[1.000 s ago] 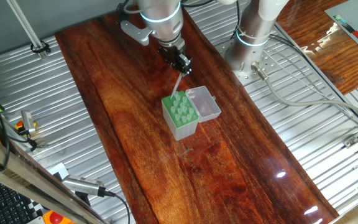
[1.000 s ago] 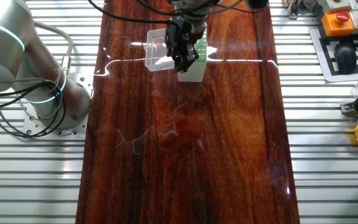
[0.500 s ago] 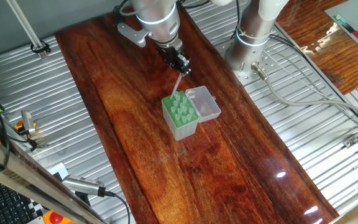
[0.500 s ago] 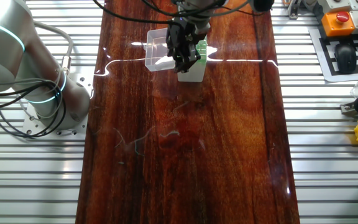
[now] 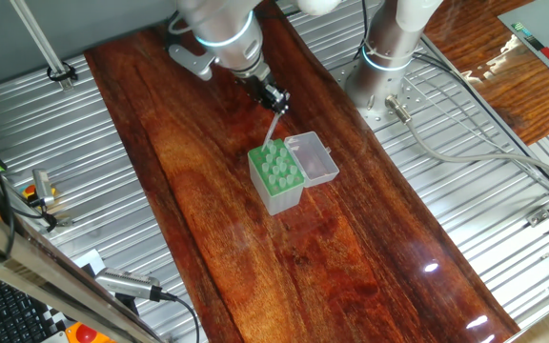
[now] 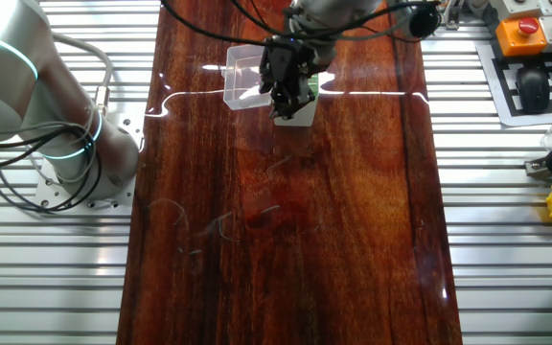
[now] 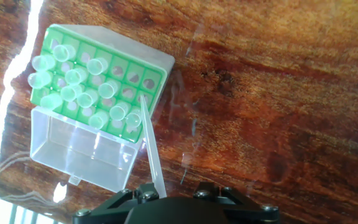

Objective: Insert a large pipette tip into the holder for large pipette tips

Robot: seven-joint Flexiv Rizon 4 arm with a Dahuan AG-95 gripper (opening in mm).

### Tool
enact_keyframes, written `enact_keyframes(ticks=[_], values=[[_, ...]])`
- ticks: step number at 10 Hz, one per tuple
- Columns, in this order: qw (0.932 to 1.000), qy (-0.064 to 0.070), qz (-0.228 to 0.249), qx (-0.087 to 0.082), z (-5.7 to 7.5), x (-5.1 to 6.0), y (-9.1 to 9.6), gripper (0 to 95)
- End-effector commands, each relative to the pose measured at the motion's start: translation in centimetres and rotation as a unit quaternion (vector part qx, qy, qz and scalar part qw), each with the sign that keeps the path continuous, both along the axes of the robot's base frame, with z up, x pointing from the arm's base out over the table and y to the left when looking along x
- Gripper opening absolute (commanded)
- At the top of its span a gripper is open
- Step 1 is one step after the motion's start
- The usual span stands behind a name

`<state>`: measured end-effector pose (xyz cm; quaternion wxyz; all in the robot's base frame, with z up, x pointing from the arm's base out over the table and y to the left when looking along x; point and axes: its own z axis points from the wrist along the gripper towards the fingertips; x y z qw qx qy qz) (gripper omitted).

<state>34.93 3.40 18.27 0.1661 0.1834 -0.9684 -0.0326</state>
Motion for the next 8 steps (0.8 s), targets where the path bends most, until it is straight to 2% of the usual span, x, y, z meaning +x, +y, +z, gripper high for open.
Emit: enact_keyframes(ticks=[1, 2, 6, 8], values=[[1.0000, 0.002, -0.006, -0.001, -0.1, -0.1, 0.0, 38.0], [1.0000, 0.003, -0.009, -0.002, -0.1, -0.1, 0.1, 38.0], [0.9992, 0.005, -0.037, -0.012, -0.5, -0.6, 3.3, 38.0], [0.9994, 0.007, -0.033, -0.009, -0.6, -0.6, 3.4, 38.0]])
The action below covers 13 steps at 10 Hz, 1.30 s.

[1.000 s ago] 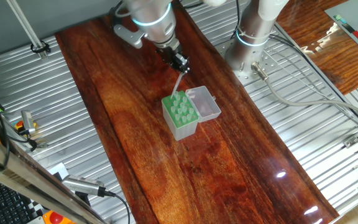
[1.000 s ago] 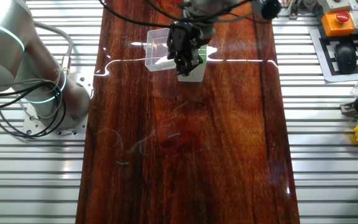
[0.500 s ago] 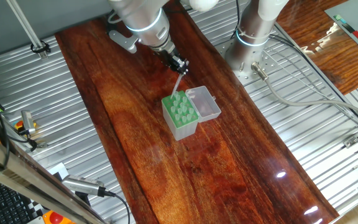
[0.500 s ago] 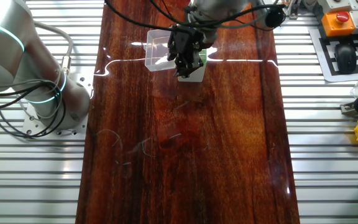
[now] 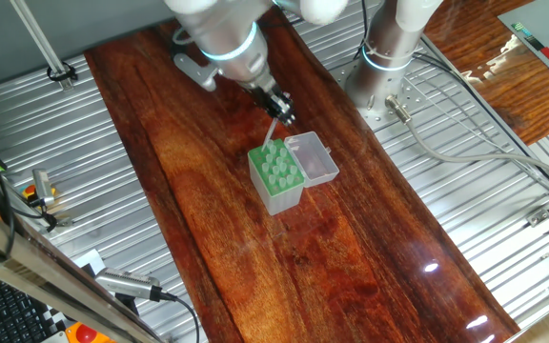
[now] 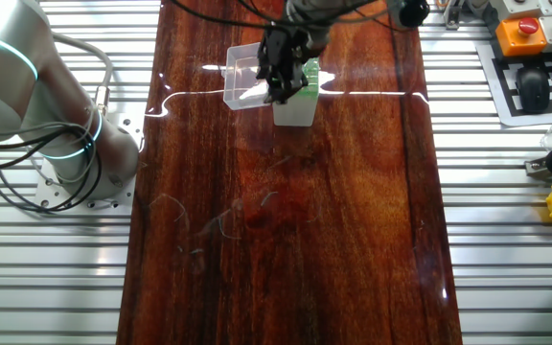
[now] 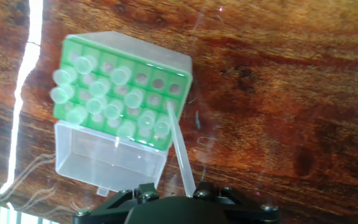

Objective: Insert a large pipette tip into the holder for large pipette tips

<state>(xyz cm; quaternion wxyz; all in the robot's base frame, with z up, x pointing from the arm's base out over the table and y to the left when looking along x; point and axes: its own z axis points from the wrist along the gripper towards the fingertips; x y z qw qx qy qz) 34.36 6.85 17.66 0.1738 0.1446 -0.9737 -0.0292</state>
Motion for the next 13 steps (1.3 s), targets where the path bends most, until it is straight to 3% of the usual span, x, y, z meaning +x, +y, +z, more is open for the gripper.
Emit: enact_keyframes(ticks=[1, 2, 3, 6, 13], values=[[1.0000, -0.001, 0.009, 0.003, 0.1, 0.0, 0.0, 38.0], [0.9999, -0.001, 0.010, 0.002, 0.1, 0.0, -0.2, 38.0], [0.9999, 0.000, 0.010, 0.001, 0.1, 0.0, -0.4, 19.0], [0.9998, 0.000, 0.020, 0.004, 0.3, 0.3, -2.4, 19.0], [0.9998, -0.001, 0.021, 0.005, 0.0, 0.4, -2.4, 19.0]])
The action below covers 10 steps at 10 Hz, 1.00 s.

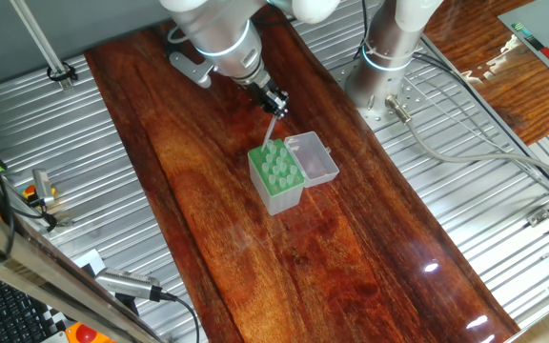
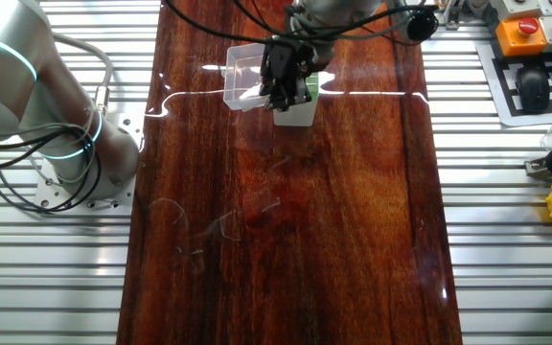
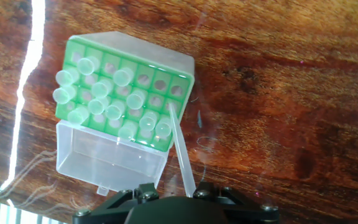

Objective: Insert a large pipette tip into the holder for large pipette tips

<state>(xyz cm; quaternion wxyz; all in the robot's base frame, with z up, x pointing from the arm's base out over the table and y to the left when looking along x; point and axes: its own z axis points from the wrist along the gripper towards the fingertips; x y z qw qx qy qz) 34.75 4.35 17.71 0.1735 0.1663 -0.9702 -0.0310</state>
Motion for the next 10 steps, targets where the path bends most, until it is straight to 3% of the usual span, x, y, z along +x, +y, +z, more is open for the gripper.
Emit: enact_keyframes(ticks=[1, 2, 10], values=[[1.0000, 0.000, -0.002, -0.001, -0.1, -0.1, 0.4, 19.0], [1.0000, 0.000, -0.002, -0.001, -0.2, -0.1, 0.6, 0.0], [1.0000, 0.007, 0.003, -0.001, -0.3, -0.3, 2.1, 0.0]])
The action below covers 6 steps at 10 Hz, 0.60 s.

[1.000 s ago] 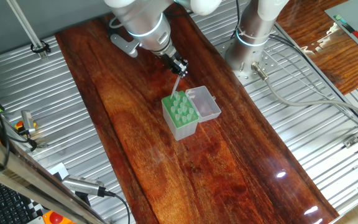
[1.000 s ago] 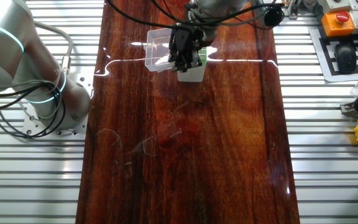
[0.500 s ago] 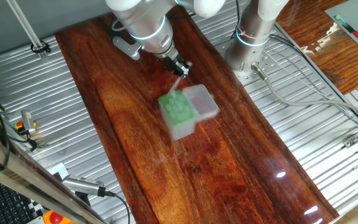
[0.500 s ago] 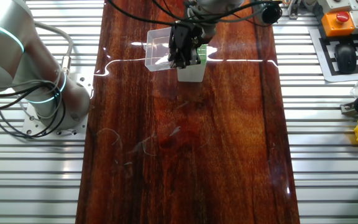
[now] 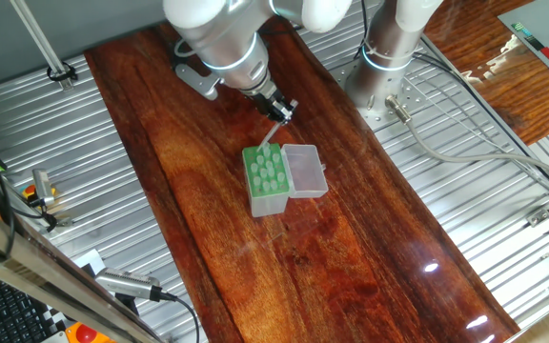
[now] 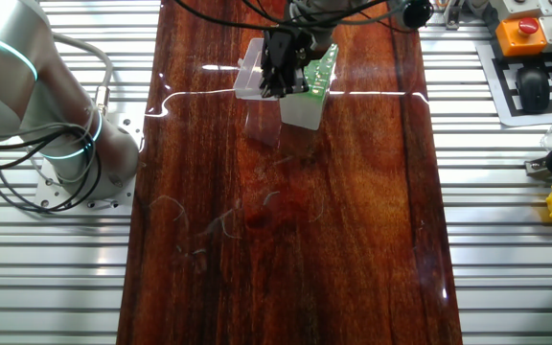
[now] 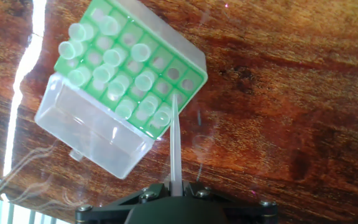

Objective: Insert a large pipette tip into the holder for large pipette tips

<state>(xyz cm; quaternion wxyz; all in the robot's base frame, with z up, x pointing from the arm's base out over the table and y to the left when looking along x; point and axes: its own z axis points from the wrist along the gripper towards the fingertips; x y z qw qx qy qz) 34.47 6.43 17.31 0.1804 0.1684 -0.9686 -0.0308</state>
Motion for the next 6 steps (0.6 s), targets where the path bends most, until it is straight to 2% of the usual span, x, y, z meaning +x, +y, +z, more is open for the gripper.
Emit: enact_keyframes(ticks=[1, 2, 6], values=[[1.0000, 0.002, 0.003, 0.001, 0.09, -0.07, 0.00, 0.0], [0.9999, 0.010, 0.007, 0.001, 0.12, -0.07, -0.01, 0.0], [0.9998, 0.018, 0.012, 0.003, 0.29, -0.05, -0.10, 0.0]])
